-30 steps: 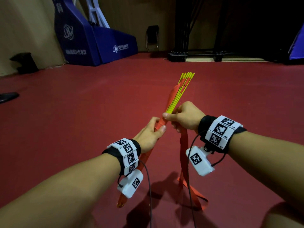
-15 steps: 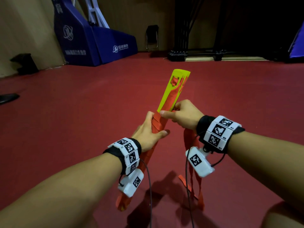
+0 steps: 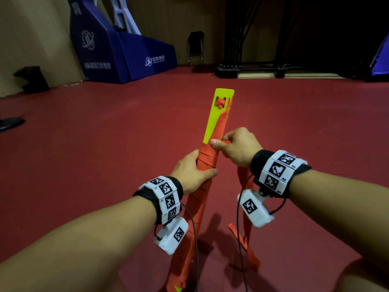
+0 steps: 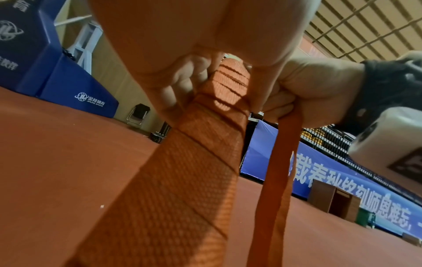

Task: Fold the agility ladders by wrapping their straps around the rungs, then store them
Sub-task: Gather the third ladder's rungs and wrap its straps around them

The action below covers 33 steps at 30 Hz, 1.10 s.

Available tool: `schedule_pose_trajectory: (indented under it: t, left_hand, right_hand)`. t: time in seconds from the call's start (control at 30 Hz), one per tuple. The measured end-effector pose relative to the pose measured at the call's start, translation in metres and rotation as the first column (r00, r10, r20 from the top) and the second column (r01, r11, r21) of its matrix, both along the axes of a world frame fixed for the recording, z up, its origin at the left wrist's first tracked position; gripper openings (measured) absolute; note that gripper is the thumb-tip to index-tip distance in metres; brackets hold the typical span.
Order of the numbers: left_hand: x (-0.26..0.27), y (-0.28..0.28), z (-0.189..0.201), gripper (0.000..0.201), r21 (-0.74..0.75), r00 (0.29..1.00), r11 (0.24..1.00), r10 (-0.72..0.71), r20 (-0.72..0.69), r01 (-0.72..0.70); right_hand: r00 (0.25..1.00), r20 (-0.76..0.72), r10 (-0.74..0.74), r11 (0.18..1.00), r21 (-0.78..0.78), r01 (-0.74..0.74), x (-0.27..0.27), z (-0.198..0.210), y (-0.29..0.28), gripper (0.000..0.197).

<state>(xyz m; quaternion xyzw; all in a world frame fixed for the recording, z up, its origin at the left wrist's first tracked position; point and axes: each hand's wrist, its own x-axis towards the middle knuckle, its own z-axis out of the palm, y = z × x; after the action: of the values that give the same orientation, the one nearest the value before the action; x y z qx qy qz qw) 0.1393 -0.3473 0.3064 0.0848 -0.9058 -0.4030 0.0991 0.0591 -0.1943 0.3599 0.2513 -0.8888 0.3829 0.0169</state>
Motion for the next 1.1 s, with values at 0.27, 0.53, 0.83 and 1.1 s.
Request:
schedule_pose_trajectory:
  t: [0.27,0.53,0.83,1.1]
  left_hand:
    - [0.004,-0.004,0.003,0.045,-0.142,0.999,0.989,0.021,-0.041,-0.027]
    - [0.005,0.001,0.003,0.04,-0.092,0.999,0.996,-0.007,-0.052,0.002]
    - [0.005,0.005,-0.002,0.042,0.151,0.995,0.987,-0.032,-0.094,0.046]
    - [0.004,0.008,0.009,0.033,-0.003,0.999,1.0,0.013,-0.044,-0.013]
  right_hand:
    - [1.0,0.006,0.003,0.999,0.043,-0.003,-0.001,-0.003,0.004,0.051]
    - [0.998,-0.044,0.037,0.997,0.075,-0.034,-0.003,-0.004,0.003,0.05]
    - [0.985,0.047,0.169,0.983,-0.087,-0.164,0.005,-0.002,0.001,0.038]
    - [0.989,0.057,0.138,0.985,-0.115,-0.131,0.01,0.004,0.001,0.05]
